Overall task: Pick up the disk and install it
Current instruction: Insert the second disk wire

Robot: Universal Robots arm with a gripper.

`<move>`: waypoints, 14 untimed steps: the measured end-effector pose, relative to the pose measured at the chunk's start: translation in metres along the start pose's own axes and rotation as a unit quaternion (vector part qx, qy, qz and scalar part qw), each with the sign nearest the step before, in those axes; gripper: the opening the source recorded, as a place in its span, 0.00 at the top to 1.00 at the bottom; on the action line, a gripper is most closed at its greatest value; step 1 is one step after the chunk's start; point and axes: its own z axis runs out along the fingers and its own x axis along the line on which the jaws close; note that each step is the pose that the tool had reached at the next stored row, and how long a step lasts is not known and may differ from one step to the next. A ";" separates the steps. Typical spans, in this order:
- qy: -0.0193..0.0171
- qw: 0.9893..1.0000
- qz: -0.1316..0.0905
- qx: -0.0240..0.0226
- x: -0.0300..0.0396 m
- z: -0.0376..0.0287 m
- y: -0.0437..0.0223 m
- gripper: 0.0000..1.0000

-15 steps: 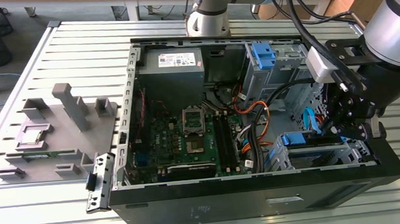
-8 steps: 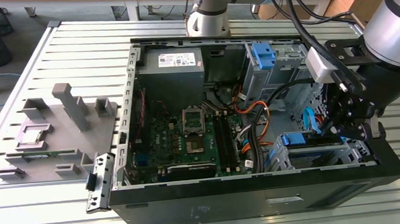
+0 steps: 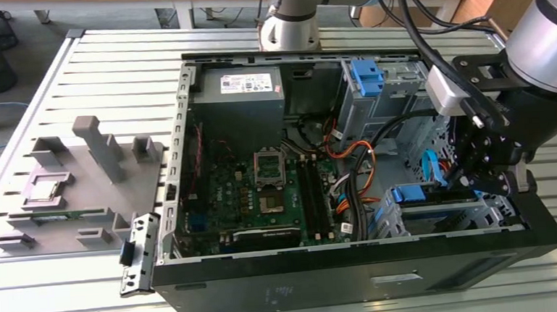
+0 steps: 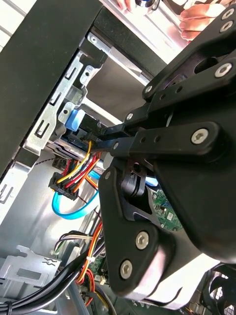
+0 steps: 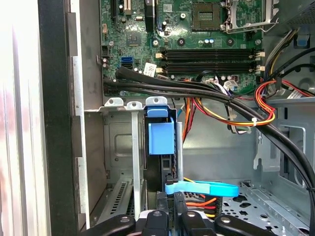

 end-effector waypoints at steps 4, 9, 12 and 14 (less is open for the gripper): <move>-0.001 1.000 0.000 0.000 -0.0001 -0.0004 0.0000 0.83; -0.001 1.000 0.000 0.000 -0.0003 -0.0033 -0.0002 0.83; -0.001 1.000 0.000 0.000 -0.0003 -0.0038 -0.0001 0.83; -0.003 1.000 0.000 0.001 -0.0004 -0.0039 -0.0001 0.83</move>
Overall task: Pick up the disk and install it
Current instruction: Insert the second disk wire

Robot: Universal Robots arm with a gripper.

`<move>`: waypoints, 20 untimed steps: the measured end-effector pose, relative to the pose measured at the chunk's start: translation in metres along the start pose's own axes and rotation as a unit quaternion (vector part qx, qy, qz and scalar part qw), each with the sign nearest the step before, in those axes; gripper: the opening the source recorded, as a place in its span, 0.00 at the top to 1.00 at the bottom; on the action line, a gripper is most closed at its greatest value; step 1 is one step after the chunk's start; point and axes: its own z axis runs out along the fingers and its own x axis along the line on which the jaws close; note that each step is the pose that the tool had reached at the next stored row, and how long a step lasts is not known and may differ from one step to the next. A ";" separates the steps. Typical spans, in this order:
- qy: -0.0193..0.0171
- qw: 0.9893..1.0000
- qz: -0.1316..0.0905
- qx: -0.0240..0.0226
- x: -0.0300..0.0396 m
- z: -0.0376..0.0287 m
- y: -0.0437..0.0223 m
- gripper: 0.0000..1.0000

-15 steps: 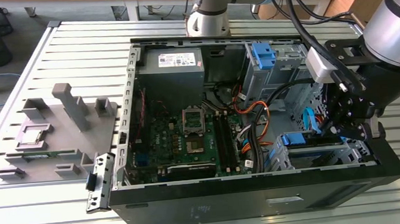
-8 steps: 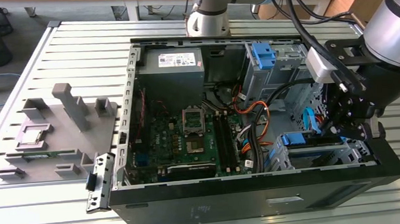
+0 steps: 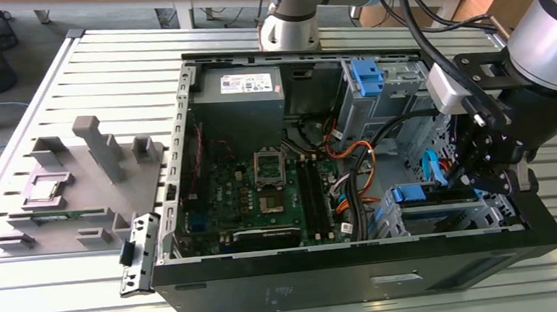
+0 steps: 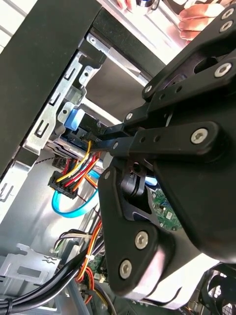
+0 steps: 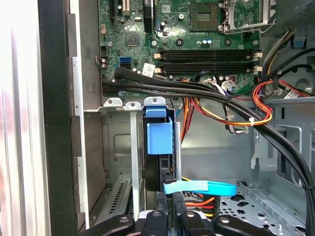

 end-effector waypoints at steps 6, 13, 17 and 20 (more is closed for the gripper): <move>0.000 1.000 0.000 0.000 0.0001 0.0005 0.0000 0.83; 0.000 1.000 0.000 0.000 0.0002 0.0015 0.0001 0.83; -0.001 1.000 0.000 0.000 0.0002 0.0021 0.0001 0.83; -0.001 1.000 0.000 0.000 0.0002 0.0022 0.0002 0.83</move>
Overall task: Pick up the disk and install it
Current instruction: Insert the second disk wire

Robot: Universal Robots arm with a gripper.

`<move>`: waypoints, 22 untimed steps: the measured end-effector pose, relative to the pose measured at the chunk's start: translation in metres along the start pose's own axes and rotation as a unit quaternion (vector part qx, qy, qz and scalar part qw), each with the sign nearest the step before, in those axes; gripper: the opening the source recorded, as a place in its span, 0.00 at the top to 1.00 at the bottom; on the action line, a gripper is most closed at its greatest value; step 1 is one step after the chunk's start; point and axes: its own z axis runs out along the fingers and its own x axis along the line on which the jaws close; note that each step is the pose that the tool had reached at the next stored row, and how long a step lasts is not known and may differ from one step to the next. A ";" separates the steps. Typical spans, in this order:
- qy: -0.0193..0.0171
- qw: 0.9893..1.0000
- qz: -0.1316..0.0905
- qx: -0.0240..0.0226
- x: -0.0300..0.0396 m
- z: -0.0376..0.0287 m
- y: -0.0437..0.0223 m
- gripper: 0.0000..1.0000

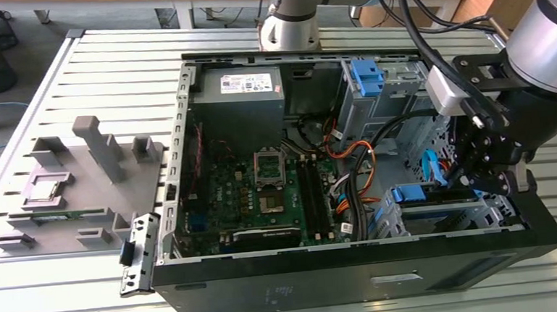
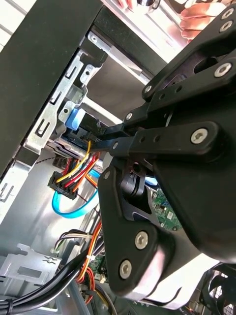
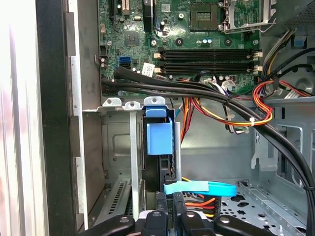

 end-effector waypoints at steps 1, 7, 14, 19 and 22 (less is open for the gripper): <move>0.000 1.000 0.000 0.000 -0.0001 0.0001 0.0000 0.83; -0.001 1.000 0.000 0.000 0.0000 0.0000 0.0001 0.83; -0.001 1.000 0.000 0.000 -0.0001 -0.0027 0.0000 0.83; -0.001 1.000 0.000 0.000 -0.0002 -0.0029 -0.0001 0.83; -0.001 1.000 0.000 0.000 -0.0002 -0.0028 0.0000 0.83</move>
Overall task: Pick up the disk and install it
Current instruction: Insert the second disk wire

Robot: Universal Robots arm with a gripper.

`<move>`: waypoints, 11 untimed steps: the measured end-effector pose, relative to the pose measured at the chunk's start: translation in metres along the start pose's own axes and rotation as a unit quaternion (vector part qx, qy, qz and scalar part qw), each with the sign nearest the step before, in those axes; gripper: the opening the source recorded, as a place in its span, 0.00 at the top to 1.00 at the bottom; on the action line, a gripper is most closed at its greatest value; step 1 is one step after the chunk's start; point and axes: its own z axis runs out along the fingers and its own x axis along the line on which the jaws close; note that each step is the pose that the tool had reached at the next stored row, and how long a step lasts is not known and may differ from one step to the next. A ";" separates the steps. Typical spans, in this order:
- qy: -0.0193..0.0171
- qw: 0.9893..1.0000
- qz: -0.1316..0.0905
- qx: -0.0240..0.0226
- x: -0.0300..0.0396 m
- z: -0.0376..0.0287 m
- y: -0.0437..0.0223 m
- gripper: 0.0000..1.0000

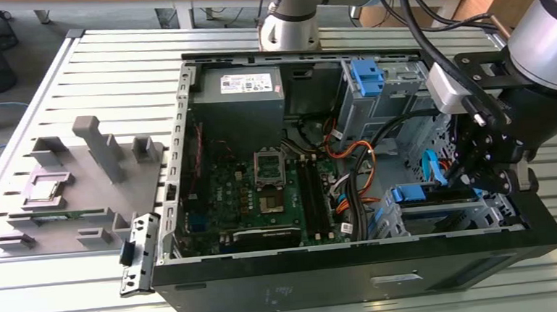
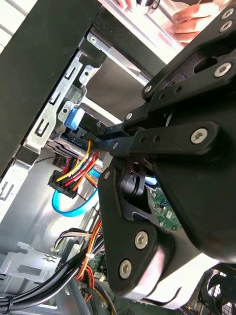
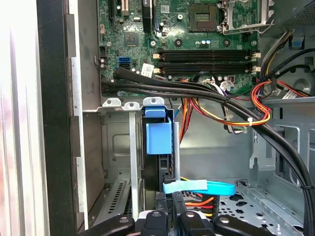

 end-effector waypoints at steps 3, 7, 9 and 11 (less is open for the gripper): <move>-0.001 1.000 0.000 0.000 -0.0002 0.0010 0.0001 0.83; 0.000 1.000 0.000 0.000 -0.0004 0.0015 0.0001 0.83; 0.000 1.000 0.000 0.000 -0.0004 0.0018 0.0001 0.83; -0.001 1.000 0.000 0.000 -0.0004 0.0027 0.0002 0.83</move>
